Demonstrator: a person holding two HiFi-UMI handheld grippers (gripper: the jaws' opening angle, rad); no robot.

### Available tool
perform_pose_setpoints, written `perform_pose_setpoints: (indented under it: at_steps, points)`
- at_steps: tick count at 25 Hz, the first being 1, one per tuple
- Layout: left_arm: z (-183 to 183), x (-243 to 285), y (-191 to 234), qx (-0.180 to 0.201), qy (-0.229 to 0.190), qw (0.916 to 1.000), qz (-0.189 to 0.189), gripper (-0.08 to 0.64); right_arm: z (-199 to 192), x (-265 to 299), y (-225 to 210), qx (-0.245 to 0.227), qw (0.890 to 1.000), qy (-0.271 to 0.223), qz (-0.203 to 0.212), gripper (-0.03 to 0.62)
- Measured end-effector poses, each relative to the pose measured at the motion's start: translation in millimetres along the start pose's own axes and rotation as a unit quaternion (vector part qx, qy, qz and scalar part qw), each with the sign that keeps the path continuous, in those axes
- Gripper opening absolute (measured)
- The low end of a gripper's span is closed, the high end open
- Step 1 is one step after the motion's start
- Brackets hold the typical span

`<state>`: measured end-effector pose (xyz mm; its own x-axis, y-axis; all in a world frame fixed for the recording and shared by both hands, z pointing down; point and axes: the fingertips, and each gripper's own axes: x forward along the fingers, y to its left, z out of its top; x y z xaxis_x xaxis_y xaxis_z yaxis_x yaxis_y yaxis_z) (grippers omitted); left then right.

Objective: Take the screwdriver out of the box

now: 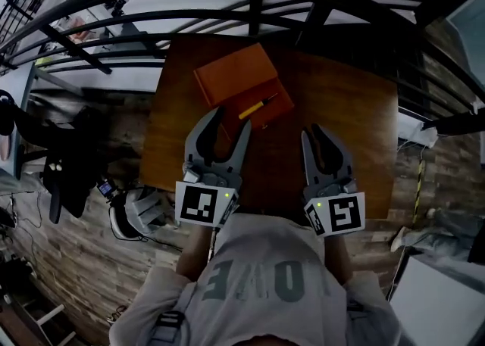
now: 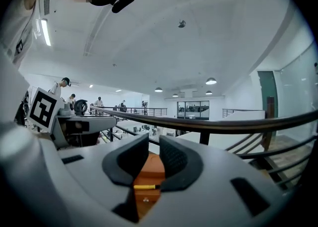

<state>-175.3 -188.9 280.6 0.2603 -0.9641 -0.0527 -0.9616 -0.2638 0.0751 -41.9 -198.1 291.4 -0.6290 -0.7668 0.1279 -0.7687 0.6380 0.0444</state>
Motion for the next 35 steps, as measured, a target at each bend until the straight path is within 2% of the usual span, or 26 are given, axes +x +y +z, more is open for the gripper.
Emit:
perform_pose_setpoints:
  at_steps: [4, 11, 16, 18, 21, 25, 28, 31, 35]
  points:
    - [-6, 14, -9, -0.005, 0.021, 0.9997, -0.010, 0.181, 5, 7, -15, 0.006, 1.000, -0.015, 0.000, 0.069]
    - [3, 20, -14, 0.009, 0.008, 0.9999, 0.006, 0.181, 14, 19, -20, 0.012, 0.999, -0.032, 0.028, 0.069]
    - [-3, 28, -16, 0.010, 0.018, 0.9998, 0.003, 0.193, 14, 21, -24, 0.017, 0.999, -0.031, 0.038, 0.069]
    - [-8, 31, -16, 0.005, 0.030, 0.9995, -0.009, 0.198, 12, 21, -24, 0.019, 0.999, -0.029, 0.038, 0.069]
    - [-26, 41, -17, 0.014, 0.070, 0.9962, -0.050, 0.201, 9, 25, -24, 0.023, 0.999, -0.023, 0.035, 0.069]
    - [-54, 59, -17, 0.060, 0.119, 0.9855, -0.105, 0.201, 2, 28, -29, 0.022, 0.999, -0.010, 0.031, 0.069]
    - [-82, 73, -14, 0.069, 0.159, 0.9747, -0.141, 0.201, -5, 27, -34, 0.026, 0.999, -0.002, 0.021, 0.069]
    - [-124, 83, -15, 0.079, 0.220, 0.9571, -0.171, 0.201, -15, 25, -41, 0.029, 0.999, 0.007, 0.015, 0.069]
    - [-184, 95, -12, 0.074, 0.314, 0.9267, -0.193, 0.201, -25, 24, -50, 0.033, 0.999, 0.020, 0.010, 0.069]
